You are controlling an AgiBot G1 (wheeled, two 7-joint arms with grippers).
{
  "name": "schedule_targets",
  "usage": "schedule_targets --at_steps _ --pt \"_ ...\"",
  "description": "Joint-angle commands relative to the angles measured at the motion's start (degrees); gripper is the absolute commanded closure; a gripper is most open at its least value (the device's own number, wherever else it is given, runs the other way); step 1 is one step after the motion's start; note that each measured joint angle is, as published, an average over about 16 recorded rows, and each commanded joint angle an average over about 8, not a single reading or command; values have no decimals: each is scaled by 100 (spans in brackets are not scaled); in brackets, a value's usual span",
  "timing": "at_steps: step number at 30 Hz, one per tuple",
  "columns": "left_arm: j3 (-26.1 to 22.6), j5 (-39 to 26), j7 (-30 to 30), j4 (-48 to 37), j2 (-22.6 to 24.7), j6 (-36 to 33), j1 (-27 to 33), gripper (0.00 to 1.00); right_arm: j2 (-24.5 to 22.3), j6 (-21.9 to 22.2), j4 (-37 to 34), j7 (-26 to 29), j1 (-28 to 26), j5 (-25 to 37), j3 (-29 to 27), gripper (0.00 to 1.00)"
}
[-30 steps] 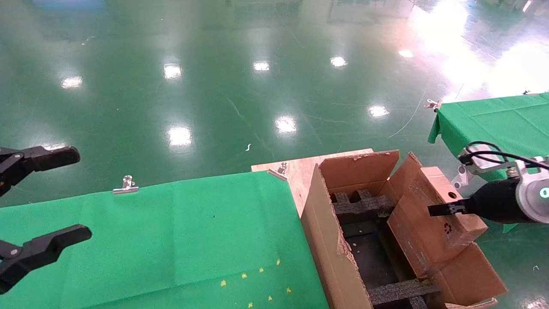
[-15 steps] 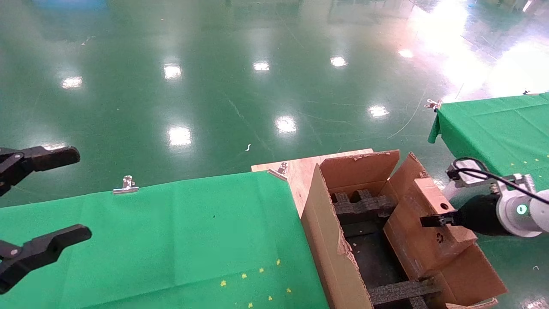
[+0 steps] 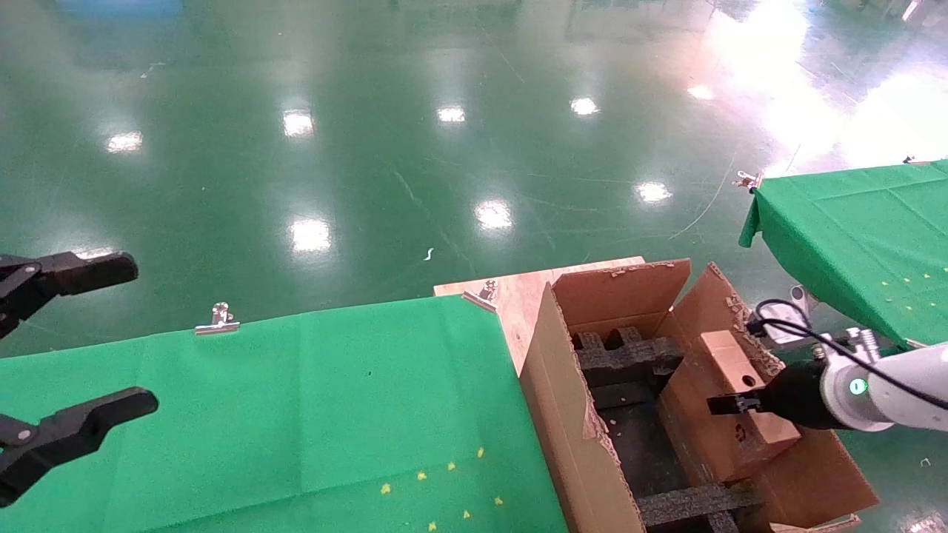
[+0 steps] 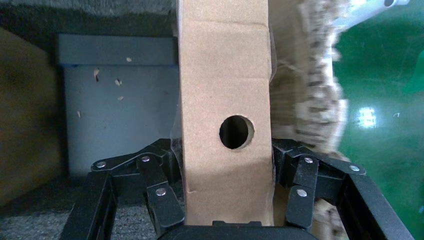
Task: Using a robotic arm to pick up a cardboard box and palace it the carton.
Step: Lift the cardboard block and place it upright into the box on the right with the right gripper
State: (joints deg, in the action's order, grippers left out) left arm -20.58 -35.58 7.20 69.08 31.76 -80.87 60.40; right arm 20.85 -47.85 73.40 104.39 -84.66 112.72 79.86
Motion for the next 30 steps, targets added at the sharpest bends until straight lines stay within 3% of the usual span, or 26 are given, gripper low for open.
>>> schedule_targets --at_steps 1,26,27,30 --pt "0 0 0 0 0 0 0 0 81 44 -67 33 59 42 33 100" --pt "0 0 0 0 0 0 0 0 1066 157 -1367 -571 468 -265 276 100" --pt "0 0 0 0 0 0 0 0 1091 160 -1411 -603 475 -279 280 97" --pt "0 0 0 0 0 0 0 0 1156 174 -1528 -696 494 -314 287 62"
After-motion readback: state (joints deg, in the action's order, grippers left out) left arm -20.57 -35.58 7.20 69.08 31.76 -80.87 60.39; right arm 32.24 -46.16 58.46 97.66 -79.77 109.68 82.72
